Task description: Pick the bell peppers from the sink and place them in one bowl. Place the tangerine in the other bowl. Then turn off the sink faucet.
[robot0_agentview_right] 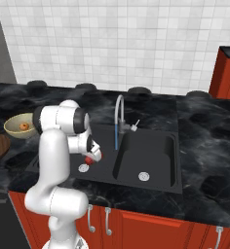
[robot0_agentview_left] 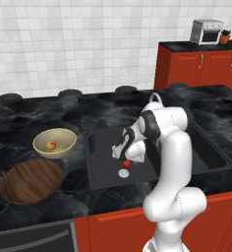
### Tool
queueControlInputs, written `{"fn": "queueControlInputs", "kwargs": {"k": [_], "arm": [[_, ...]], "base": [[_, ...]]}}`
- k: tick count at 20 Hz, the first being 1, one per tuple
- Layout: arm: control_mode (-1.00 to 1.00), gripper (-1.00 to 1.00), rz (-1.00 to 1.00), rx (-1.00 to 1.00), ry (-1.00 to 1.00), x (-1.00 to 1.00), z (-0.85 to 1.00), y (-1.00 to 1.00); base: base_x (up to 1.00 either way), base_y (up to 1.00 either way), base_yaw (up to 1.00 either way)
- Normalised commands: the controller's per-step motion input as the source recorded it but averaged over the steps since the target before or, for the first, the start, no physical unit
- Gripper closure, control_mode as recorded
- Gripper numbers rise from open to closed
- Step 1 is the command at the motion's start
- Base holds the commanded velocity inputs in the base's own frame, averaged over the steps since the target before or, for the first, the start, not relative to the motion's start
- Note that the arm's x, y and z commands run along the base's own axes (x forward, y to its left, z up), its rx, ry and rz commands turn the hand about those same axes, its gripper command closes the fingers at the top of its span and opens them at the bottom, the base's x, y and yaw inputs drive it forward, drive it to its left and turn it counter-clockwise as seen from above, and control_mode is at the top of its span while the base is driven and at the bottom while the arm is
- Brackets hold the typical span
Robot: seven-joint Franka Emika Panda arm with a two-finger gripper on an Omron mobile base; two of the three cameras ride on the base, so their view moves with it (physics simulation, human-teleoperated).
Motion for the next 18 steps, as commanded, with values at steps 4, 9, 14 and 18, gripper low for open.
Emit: {"fn": "queueControlInputs", "kwargs": {"k": [4, 9, 14, 18], "arm": [[-1.00, -1.00, 0.00, 0.00, 0.00, 0.00, -0.26, 0.00], [-1.00, -1.00, 0.00, 0.00, 0.00, 0.01, -0.24, 0.00], [-1.00, -1.00, 0.00, 0.00, 0.01, 0.09, -0.23, 0.00], [-1.00, -1.00, 0.00, 0.00, 0.04, 0.14, -0.24, 0.00]], "base": [[0.00, 0.00, 0.00], [0.00, 0.00, 0.00], [0.00, 0.00, 0.00], [0.00, 0.00, 0.00]]}}
